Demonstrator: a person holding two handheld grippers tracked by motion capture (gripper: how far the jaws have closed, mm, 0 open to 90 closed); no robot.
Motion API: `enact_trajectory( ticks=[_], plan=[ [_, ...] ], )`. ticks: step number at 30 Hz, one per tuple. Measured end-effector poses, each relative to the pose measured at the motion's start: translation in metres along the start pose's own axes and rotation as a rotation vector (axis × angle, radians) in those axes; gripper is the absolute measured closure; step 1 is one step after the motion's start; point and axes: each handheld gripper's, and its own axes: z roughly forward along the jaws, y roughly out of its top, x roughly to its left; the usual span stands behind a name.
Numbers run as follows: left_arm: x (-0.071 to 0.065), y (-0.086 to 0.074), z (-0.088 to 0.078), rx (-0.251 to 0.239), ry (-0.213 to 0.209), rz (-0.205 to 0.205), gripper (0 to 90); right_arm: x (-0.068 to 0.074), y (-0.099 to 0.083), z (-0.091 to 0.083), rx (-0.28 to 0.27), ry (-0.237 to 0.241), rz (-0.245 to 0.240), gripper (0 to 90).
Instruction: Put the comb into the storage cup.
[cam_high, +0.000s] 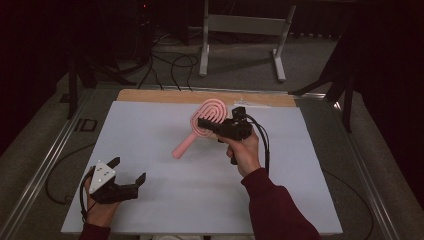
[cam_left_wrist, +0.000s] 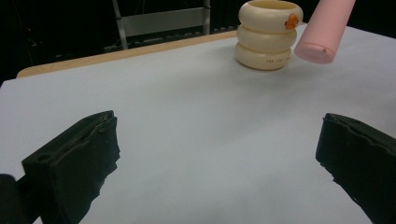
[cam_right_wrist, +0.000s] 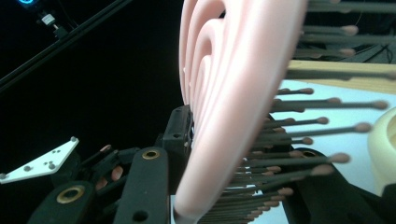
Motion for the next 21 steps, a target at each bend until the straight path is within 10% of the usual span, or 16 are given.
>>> enact_trajectory(
  ticks=[21],
  plan=[
    [-0.002,-0.002,0.001,0.003,0.005,0.014,0.0,-0.006,0.021,0.006,-0.008,-0.055,-0.023,63.9]
  ],
)
